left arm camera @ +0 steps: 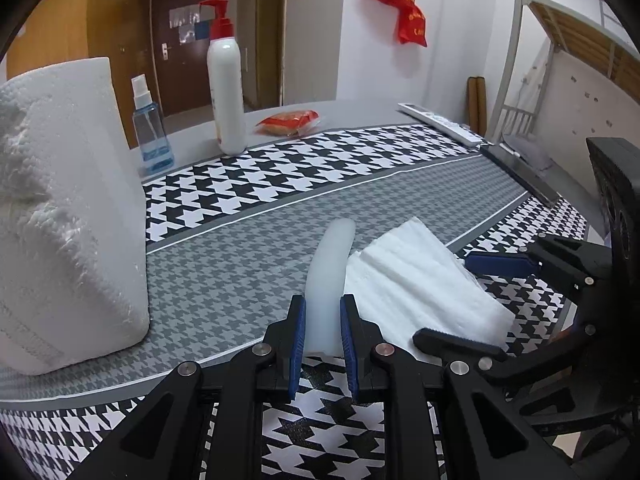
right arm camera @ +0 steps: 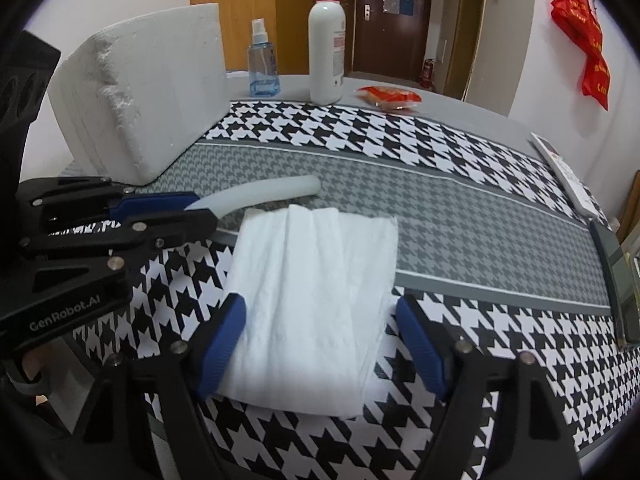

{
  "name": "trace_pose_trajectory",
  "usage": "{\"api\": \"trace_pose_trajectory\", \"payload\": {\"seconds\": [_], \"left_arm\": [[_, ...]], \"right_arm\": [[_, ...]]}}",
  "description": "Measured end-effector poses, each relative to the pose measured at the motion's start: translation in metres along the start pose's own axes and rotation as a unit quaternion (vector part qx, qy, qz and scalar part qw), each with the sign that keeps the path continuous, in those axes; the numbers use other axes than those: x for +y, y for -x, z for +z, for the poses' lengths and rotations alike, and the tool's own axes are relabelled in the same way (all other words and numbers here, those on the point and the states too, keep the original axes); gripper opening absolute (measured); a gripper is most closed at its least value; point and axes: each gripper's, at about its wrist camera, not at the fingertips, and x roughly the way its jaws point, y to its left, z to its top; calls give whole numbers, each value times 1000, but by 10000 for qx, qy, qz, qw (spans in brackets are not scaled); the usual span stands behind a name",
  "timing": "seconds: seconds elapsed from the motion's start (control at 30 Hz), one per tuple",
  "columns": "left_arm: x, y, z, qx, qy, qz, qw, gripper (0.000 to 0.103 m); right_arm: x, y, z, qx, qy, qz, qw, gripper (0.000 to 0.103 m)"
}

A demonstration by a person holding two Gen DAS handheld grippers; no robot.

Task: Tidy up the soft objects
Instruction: 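Close the right tool on the white cloth and lift it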

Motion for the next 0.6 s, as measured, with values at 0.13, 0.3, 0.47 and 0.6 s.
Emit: {"api": "trace_pose_trajectory", "payload": {"seconds": [0.13,0.3,0.47,0.6], "left_arm": [[3,4,-1,-60,65,-9,10000,19],[6,10,-2,-156,119,9,9998,19],[9,21,-2,-284,151,101,9994,19],[12,29,-3,-367,194,132,9991,19]], "right_arm": [[6,3,0,-40,159,56,9998,51],[12,4,-1,-79,300,191,9993,30],[8,4,-1,-109,198,288,9993,18],[4,13,-3,-196,83,368,9991,18]]}}
